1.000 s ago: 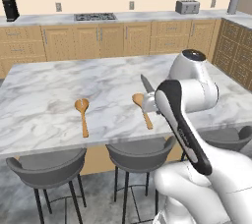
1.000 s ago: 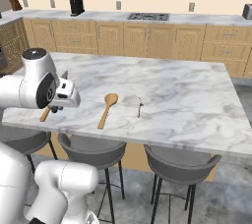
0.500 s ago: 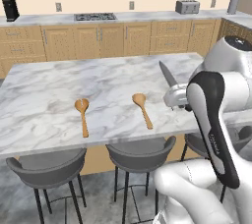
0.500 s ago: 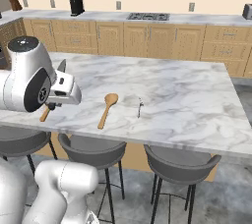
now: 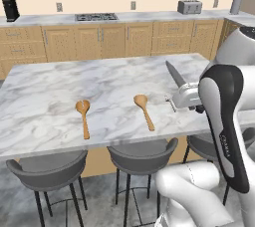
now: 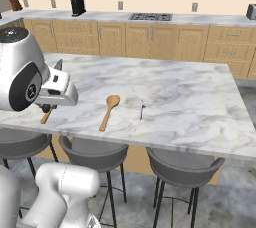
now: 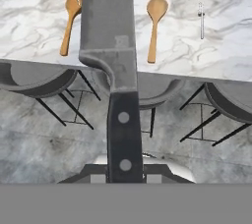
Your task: Pick up the metallic utensils from the counter and place them in the open drawer. Make sure not to pick up any wooden utensils.
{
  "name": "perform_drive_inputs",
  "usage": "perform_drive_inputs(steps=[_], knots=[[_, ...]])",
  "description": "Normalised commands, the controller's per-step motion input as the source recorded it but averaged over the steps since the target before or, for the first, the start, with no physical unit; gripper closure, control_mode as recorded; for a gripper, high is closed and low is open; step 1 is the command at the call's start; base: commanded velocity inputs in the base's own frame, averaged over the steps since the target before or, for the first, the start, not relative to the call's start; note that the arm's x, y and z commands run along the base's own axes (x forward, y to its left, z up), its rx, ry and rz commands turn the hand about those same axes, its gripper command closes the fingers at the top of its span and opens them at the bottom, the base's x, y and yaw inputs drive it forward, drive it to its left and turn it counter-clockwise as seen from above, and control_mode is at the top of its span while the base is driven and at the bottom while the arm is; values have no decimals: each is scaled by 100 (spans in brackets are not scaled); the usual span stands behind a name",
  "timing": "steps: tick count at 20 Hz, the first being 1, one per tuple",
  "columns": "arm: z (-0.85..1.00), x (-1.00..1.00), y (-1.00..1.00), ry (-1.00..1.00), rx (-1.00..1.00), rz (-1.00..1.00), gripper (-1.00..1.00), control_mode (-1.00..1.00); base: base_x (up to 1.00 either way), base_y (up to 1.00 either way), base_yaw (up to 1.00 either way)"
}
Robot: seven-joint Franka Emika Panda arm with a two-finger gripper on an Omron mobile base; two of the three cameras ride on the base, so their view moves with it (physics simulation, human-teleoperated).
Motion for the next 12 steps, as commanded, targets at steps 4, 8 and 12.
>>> perform_drive_inputs(steps=[4,8,12], knots=[[0,0,0,0,0,0,100,-100,0,0,0],[0,0,0,0,0,0,100,-100,0,0,0],[0,0,0,0,0,0,100,-100,0,0,0]])
